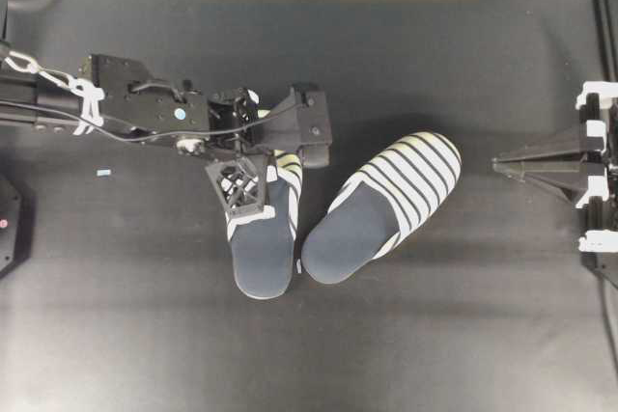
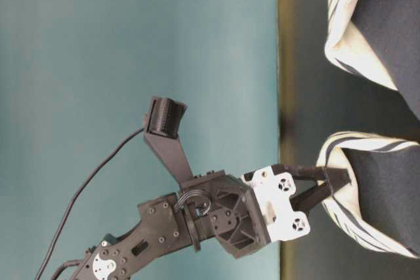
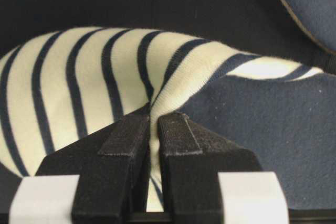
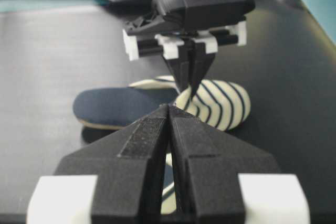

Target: Arrange the slippers with the left arm.

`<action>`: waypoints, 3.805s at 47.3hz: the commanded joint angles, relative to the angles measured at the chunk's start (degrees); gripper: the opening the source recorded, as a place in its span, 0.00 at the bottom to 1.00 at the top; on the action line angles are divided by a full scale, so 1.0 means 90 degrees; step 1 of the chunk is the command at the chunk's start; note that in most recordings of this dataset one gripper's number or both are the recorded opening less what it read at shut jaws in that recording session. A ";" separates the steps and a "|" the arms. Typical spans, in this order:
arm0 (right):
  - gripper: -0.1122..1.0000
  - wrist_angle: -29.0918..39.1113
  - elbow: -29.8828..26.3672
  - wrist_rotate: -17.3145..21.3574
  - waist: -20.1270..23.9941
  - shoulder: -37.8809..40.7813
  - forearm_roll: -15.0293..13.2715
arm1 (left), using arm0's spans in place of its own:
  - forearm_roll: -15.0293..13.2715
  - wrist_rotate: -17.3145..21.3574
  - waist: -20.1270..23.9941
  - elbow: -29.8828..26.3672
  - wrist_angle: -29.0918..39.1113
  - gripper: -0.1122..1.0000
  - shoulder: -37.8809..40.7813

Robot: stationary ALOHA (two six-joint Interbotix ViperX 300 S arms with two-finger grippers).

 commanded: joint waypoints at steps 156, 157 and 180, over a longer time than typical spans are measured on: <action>0.10 -0.0127 0.0078 0.0029 -0.0039 -0.0166 0.0020 | -0.0020 0.0195 -0.0020 -0.2305 -0.0176 0.11 0.0928; 0.10 -0.0127 0.0078 0.0029 -0.0039 -0.0166 0.0020 | -0.0020 0.0156 -0.0010 -0.2285 -0.0205 0.11 0.0947; 0.10 -0.0137 0.0117 0.0039 -0.0039 -0.0166 0.0049 | -0.0020 -0.0234 0.0176 -0.1699 -0.0137 0.11 0.0996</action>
